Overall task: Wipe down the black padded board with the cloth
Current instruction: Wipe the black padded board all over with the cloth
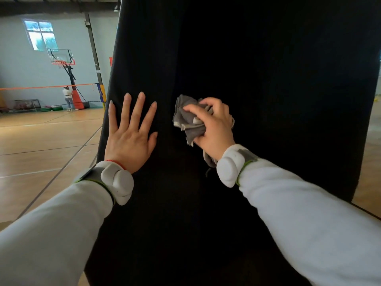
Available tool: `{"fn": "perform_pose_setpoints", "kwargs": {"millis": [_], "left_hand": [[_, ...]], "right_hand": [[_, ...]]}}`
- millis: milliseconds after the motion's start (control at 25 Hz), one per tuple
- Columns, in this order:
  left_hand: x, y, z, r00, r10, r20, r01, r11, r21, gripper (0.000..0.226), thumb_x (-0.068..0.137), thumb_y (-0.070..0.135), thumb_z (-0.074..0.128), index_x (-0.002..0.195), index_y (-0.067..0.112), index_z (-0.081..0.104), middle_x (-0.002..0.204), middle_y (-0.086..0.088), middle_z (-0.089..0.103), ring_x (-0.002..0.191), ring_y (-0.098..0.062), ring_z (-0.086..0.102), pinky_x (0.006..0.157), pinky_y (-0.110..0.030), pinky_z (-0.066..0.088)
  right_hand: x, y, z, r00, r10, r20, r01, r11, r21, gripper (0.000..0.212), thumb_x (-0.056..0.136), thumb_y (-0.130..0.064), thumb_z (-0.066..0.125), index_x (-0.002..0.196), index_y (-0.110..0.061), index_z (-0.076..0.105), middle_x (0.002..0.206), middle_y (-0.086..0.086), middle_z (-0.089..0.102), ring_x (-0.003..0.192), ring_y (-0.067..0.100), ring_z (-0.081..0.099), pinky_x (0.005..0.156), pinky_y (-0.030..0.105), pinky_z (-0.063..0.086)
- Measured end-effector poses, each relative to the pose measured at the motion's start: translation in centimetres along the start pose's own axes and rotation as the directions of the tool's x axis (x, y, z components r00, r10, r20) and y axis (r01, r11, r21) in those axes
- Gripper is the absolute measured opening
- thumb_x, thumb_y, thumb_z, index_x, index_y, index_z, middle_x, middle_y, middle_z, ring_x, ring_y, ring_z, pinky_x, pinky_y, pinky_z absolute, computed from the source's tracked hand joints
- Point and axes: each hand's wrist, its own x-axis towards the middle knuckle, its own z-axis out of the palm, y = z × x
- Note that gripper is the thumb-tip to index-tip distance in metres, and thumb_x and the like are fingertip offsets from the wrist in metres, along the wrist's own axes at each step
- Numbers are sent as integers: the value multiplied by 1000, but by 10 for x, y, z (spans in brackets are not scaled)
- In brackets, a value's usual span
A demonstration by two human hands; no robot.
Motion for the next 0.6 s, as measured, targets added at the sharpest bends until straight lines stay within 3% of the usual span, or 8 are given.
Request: {"fn": "perform_pose_setpoints", "kwargs": {"millis": [120, 320, 480, 600], "left_hand": [[0, 0, -2, 1000, 8, 4, -8, 1000, 2, 63, 91, 39, 29, 148, 16, 15, 155, -16, 11, 142, -36, 4, 113, -51, -8], [-3, -4, -4, 999, 38, 39, -38, 999, -11, 67, 89, 43, 29, 148, 17, 15, 155, -16, 10, 142, -36, 3, 112, -47, -13], [-13, -5, 4, 999, 45, 19, -46, 999, 23, 67, 89, 44, 31, 148, 16, 16, 154, -16, 13, 141, -37, 5, 113, -47, -13], [-12, -4, 5, 999, 38, 5, -38, 999, 23, 67, 88, 43, 33, 148, 16, 18, 154, -16, 13, 141, -37, 6, 113, -49, -11]], "right_hand": [[-20, -1, 6, 997, -28, 66, 29, 1000, -11, 52, 66, -21, 77, 115, -33, 61, 120, 3, 45, 108, 24, 39, 87, 43, 37], [-15, 4, -22, 915, -111, 387, 106, 994, 35, 39, 72, -18, 72, 109, -29, 67, 116, 2, 47, 108, 25, 41, 89, 40, 33], [30, 2, -30, 997, 58, 49, -62, 995, 77, 51, 69, -9, 64, 117, -28, 61, 122, 5, 41, 112, 25, 38, 96, 45, 38], [26, -8, -10, 995, 91, -45, -90, 996, 3, 51, 69, -15, 70, 117, -31, 60, 122, 4, 43, 110, 25, 39, 92, 42, 38]]}}
